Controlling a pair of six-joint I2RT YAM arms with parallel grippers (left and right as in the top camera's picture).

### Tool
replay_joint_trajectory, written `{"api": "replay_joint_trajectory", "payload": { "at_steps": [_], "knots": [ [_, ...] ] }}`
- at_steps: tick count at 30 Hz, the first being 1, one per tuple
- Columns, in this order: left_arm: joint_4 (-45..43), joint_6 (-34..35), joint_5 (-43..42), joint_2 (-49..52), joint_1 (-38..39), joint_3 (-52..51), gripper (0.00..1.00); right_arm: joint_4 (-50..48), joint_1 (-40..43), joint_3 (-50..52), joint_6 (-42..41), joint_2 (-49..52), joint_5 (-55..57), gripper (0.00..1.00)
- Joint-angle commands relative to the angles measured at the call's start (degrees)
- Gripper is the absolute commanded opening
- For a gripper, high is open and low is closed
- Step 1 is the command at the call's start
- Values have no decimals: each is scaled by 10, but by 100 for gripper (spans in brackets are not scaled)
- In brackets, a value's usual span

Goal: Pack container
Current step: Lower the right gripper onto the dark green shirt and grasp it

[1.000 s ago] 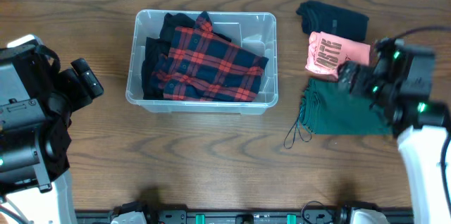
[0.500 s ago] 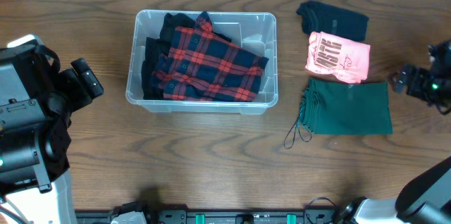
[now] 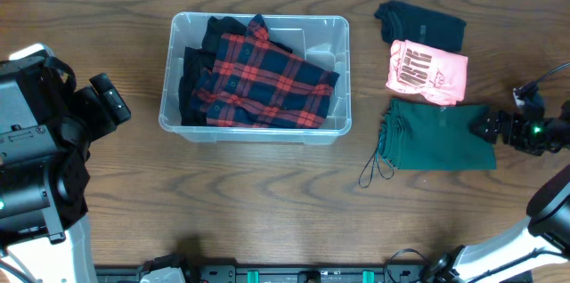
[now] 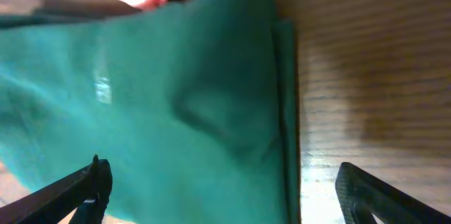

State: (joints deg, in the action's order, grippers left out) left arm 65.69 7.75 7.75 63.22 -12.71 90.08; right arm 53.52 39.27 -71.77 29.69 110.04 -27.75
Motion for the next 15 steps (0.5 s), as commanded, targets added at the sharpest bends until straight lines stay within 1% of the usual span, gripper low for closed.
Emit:
{"api": "replay_joint_trajectory", "payload": {
  "at_steps": [1,3,4,7,9,11,14,15],
  "knots": [
    [1,7,5,1,-3,2,98,-2,-5,-7,23,28,9,98],
    [1,7,5,1,-3,2,98,-2,-8,-7,21,42,10,96],
    [1,7,5,1,-3,2,98,1,-10,-6,16,50,10,98],
    [1,7,5,1,-3,2,98,11,-19,-5,6,67,16,93],
    [1,7,5,1,-3,2,98,18,-27,-4,6,78,16,87],
    [1,7,5,1,-3,2,98,27,-37,-4,6,89,17,77],
    [1,7,5,1,-3,2,98,41,-53,-3,6,104,18,70],
    [1,7,5,1,-3,2,98,46,-61,-3,6,113,19,63]
  ]
}}
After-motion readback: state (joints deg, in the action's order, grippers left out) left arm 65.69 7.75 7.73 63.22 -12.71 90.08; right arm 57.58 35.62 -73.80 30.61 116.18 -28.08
